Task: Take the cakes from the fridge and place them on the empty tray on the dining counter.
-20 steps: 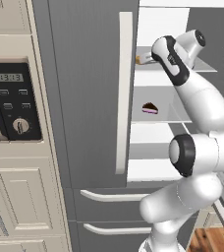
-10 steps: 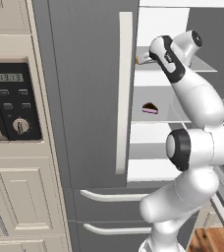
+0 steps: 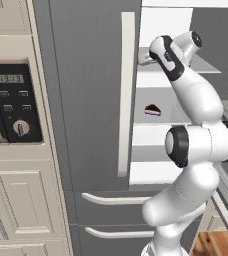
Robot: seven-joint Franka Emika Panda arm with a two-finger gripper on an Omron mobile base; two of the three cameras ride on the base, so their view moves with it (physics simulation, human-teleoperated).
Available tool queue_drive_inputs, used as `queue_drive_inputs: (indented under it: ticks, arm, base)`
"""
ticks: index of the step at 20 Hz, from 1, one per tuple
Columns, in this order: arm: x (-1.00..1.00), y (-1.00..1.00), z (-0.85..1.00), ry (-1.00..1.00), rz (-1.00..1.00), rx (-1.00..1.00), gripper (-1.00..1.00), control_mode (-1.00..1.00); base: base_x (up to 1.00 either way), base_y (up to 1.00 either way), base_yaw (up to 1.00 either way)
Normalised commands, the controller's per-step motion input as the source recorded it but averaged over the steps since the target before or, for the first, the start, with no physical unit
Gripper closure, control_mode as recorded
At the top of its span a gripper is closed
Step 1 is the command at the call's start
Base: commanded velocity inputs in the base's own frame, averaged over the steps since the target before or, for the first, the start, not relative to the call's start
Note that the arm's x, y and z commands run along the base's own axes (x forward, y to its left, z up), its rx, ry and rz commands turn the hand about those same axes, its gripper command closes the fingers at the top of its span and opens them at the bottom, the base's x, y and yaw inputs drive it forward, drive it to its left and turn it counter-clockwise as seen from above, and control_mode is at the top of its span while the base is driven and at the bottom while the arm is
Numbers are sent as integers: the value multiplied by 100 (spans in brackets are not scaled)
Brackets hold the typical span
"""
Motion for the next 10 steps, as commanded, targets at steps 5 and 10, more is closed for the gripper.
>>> queue_drive_inputs:
  ticks: [5, 10]
  arm:
    - [18, -4, 0, 0, 0, 0, -100, -100]
    - [15, -14, -1, 0, 0, 0, -100, -100]
  base:
    - [0, 0, 0]
    - [0, 0, 0]
